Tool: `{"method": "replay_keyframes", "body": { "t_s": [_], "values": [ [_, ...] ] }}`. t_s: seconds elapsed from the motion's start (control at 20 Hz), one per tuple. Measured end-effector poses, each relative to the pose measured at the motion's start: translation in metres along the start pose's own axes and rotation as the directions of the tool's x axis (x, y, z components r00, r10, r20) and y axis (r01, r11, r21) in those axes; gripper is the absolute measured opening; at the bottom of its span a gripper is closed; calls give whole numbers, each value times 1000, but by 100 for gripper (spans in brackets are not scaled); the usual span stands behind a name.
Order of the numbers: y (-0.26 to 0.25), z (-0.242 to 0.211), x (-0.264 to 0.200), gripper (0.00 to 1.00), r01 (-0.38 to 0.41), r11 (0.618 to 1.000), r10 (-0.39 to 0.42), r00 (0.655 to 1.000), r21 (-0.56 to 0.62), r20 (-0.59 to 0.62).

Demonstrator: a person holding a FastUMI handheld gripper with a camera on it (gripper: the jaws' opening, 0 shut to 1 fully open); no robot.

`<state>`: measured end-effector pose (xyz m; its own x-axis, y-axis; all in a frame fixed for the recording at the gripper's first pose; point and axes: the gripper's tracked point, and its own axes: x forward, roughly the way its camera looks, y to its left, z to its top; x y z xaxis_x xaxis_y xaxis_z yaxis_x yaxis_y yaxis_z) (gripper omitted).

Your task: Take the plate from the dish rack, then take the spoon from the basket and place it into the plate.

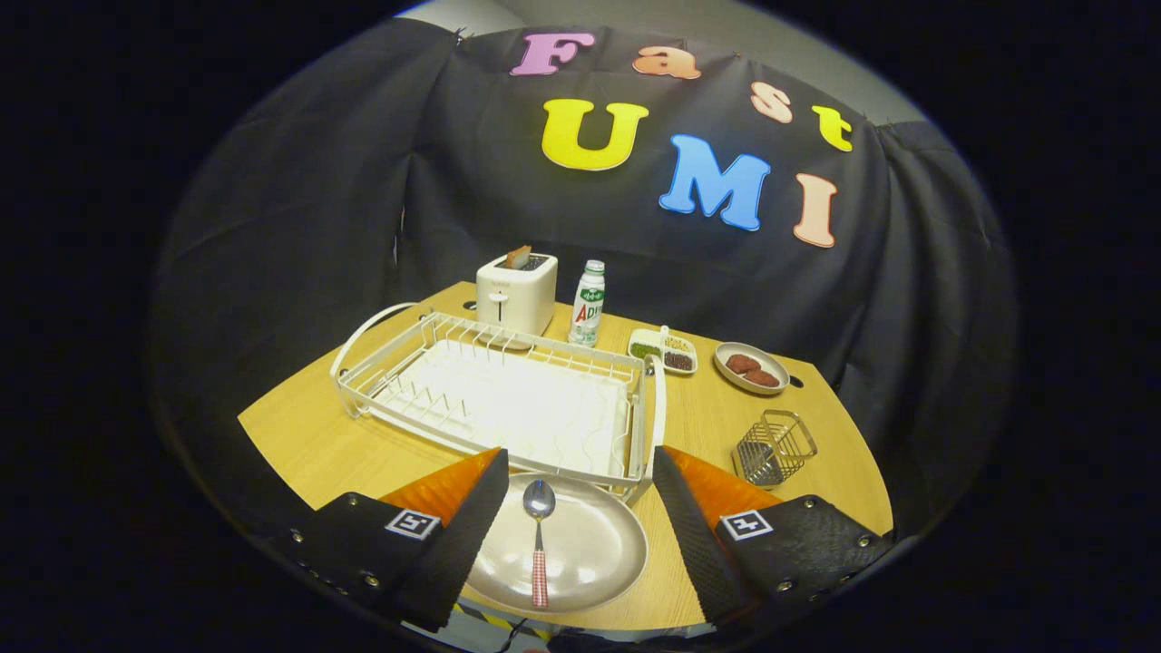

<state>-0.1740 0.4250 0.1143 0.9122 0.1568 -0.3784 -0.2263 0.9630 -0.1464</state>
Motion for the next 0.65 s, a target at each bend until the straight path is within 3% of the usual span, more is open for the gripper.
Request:
{"method": "replay_keyframes", "body": {
  "t_s": [0.2, 0.35, 0.5, 0.65],
  "values": [
    [-17, 62, -10, 97, 3, 1000, -7, 987, 27, 163],
    [-24, 119, -22, 97, -64, 995, 30, 930, 81, 366],
    [-53, 151, -26, 96, -42, 987, -41, 867, 154, 497],
    [-88, 152, -17, 96, 29, 983, -119, 854, 181, 506]
  ]
}}
